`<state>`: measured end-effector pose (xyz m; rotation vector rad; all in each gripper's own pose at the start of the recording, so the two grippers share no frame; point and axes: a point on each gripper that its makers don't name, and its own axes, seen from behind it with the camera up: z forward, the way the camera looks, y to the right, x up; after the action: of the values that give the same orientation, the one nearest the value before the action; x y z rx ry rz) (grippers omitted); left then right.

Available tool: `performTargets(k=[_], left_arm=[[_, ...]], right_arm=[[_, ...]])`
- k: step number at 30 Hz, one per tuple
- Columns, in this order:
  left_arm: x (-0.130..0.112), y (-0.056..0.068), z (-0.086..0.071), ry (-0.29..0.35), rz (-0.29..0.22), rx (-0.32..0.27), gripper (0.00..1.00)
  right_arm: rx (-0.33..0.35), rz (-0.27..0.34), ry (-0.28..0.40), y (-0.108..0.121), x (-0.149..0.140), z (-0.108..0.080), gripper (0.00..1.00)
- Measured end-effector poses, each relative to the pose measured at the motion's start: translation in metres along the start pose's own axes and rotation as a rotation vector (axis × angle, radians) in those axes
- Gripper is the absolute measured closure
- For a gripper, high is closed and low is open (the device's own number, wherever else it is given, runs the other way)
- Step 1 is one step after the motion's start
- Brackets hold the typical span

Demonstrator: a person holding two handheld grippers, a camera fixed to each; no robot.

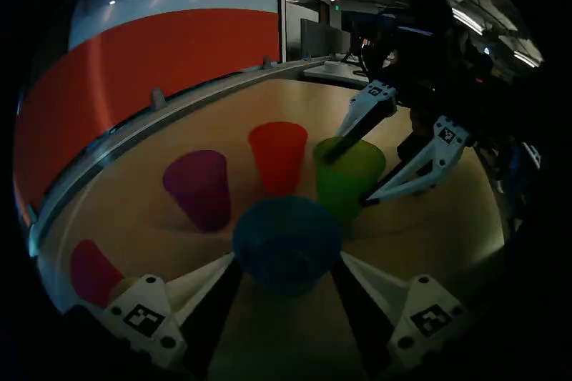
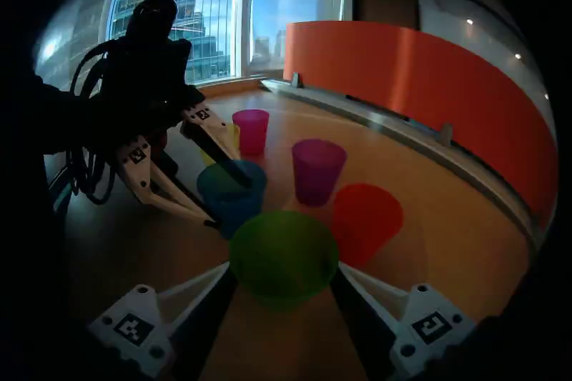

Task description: Pour water

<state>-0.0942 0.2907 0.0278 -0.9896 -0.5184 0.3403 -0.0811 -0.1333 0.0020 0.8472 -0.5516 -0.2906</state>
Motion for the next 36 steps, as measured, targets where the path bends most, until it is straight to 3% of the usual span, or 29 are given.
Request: performTargets(k=[15,36], left_arm=[[0.021,0.002,-0.03,0.056,-0.007,0.03,0.18],[0.054,0.004,-0.106,0.152,-0.044,0.133,0.18]], right_arm=[[-0.021,-0.024,0.032,-0.009,0.021,-0.019,0.11],[-0.052,-0.049,0.139,-0.042,0.07,-0.061,0.11]])
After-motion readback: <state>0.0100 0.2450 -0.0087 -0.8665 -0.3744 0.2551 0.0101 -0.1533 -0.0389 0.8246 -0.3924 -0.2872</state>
